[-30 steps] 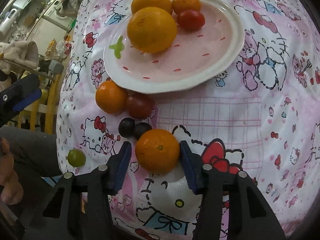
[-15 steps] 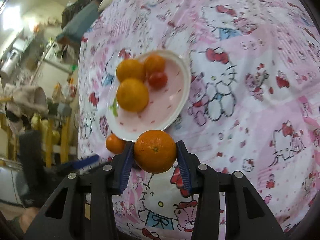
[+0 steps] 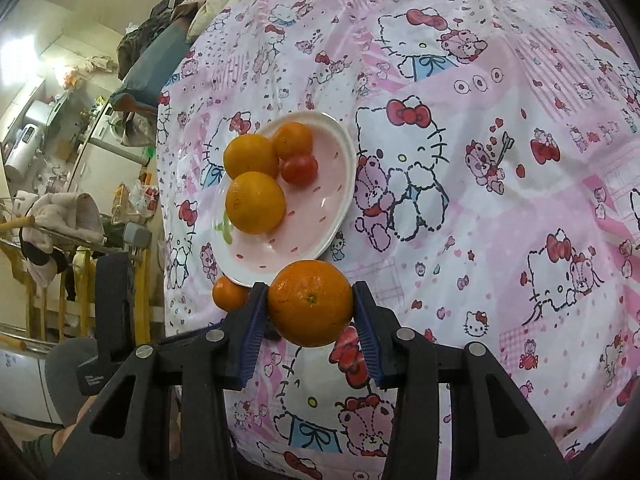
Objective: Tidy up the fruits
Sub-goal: 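Lift the tangerine with the right gripper while the left reaches toward a dark grape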
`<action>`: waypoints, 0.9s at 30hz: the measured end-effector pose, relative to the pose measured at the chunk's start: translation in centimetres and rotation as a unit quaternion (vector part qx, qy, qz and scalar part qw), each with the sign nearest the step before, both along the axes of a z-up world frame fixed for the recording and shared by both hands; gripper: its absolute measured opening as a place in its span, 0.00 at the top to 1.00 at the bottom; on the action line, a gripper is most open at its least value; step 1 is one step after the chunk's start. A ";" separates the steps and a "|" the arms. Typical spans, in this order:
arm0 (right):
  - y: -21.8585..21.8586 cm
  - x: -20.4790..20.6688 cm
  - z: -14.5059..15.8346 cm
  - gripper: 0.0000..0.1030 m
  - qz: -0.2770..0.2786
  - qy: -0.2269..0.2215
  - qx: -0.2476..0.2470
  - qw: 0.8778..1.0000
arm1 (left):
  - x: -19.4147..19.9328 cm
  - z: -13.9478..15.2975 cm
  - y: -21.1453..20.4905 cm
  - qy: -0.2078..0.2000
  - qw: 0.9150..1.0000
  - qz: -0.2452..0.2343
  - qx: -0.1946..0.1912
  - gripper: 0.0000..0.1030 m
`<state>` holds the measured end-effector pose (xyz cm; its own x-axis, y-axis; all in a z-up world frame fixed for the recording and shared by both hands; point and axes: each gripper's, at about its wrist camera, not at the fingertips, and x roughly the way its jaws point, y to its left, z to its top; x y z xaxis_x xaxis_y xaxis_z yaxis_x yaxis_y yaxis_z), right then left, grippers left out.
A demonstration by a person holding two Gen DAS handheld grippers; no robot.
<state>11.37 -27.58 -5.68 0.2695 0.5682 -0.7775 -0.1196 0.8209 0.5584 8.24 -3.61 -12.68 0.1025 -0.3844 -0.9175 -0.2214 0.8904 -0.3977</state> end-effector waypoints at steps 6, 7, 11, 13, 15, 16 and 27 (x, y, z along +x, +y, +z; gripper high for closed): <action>0.1 0.1 0.0 0.57 -0.001 0.000 0.000 1.000 | -0.4 0.2 -0.1 0.000 1.000 -0.003 0.000 0.80; 0.1 0.1 -0.1 0.57 -0.001 0.001 -0.001 1.000 | -0.4 0.4 0.0 -0.004 1.000 -0.002 0.004 0.84; 0.2 0.3 -0.3 0.57 -0.001 0.003 -0.005 1.000 | -0.7 0.8 0.6 -0.005 1.000 0.002 0.004 0.84; 0.3 0.3 -0.4 0.57 -0.001 0.004 -0.006 1.000 | -1.0 1.0 0.9 -0.008 1.000 0.000 0.008 0.84; 0.4 0.4 -0.4 0.57 -0.001 0.004 -0.007 1.000 | -1.2 1.4 1.1 -0.016 1.000 0.001 0.011 0.84; 0.5 0.4 -0.4 0.57 0.000 0.003 -0.008 1.000 | -1.2 1.7 1.2 -0.020 1.000 0.001 0.014 0.84; 0.2 0.7 0.2 0.57 -0.006 -0.003 -0.003 1.000 | -1.1 6.3 2.7 -0.080 0.994 -0.015 0.070 0.84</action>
<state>12.06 -27.34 -5.52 0.2799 0.5597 -0.7800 -0.1129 0.8260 0.5522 7.12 -0.94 -6.42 0.2425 -0.2592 -0.9349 -0.1378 0.9447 -0.2976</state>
